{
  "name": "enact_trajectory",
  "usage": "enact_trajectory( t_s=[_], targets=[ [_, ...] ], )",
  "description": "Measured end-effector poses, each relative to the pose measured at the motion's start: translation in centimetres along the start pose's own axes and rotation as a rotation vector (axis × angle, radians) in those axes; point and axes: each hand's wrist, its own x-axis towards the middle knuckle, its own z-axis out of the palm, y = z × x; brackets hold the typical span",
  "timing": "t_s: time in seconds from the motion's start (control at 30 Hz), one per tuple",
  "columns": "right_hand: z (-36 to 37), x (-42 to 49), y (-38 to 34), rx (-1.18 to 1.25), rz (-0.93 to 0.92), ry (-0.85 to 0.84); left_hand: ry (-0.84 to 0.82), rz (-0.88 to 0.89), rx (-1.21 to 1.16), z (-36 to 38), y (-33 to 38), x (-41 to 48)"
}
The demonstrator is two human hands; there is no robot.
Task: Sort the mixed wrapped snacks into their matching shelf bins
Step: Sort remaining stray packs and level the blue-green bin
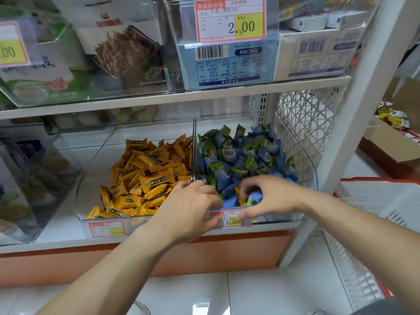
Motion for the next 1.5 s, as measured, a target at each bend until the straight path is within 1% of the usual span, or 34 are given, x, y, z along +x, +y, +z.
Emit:
enact_trajectory(
  t_s=[0.07,0.13,0.2,0.27,0.3,0.37,0.43,0.5,0.63,0.87,1.07,1.13,1.2,1.27,1.33,1.4,1.43,1.5],
  targets=[
    [-0.2,-0.5,0.3,0.176,-0.026,0.129,0.003,-0.015,-0.007,0.1,0.0,0.1],
    [-0.3,-0.7,0.2,0.224,-0.036,0.166,0.02,-0.04,-0.01,0.0,0.3,0.3],
    [-0.3,-0.7,0.1,0.17,-0.005,0.096,0.026,-0.059,0.008,-0.1,0.7,0.5],
    [-0.6,-0.5,0.1,0.053,0.054,0.033,0.03,-0.06,0.06,-0.2,1.0,0.7],
    [-0.8,-0.4,0.2,-0.029,0.083,0.031,0.025,-0.06,0.085,-0.3,1.0,0.8],
    [-1.3,0.0,0.2,-0.171,0.122,0.09,0.002,-0.066,0.094,-0.3,1.1,0.8],
    [-1.5,0.4,-0.1,-0.141,0.14,0.132,-0.022,-0.078,0.062,-0.2,1.2,0.9],
    [-1.2,0.9,-0.9,-0.084,0.149,0.085,-0.043,-0.089,0.037,-0.2,1.3,0.9],
    [-0.2,2.2,-1.6,-0.189,0.153,0.02,-0.037,-0.097,0.018,0.0,1.4,1.0],
    [-0.1,2.4,-0.9,-0.222,0.21,-0.042,-0.03,-0.096,-0.007,-0.2,1.4,0.9],
    [0.3,2.6,-1.2,-0.275,0.202,-0.06,-0.046,-0.1,-0.015,-0.4,1.5,0.9],
    [-0.4,2.1,-1.3,-0.267,0.174,-0.025,-0.056,-0.102,-0.021,-0.5,1.5,0.8],
    [-1.6,1.2,-1.7,-0.189,0.117,0.067,-0.006,-0.109,-0.076,-0.8,1.7,0.8],
    [-2.8,-0.1,-2.3,-0.008,0.046,0.204,0.148,-0.147,-0.154,-1.2,2.2,0.9],
    [-3.3,-1.4,-3.3,0.291,-0.014,0.3,0.322,-0.162,-0.21,-1.7,3.0,1.2],
    [-3.1,-2.4,-4.6,0.648,-0.081,0.314,0.44,-0.123,-0.369,-2.4,3.7,1.5],
    [-3.0,-2.6,-5.0,0.777,-0.109,0.328,0.479,-0.104,-0.451,-2.8,4.0,1.7],
    [-2.9,-2.6,-5.6,0.882,-0.125,0.38,0.541,-0.117,-0.48,-3.6,3.8,1.8]
  ],
)
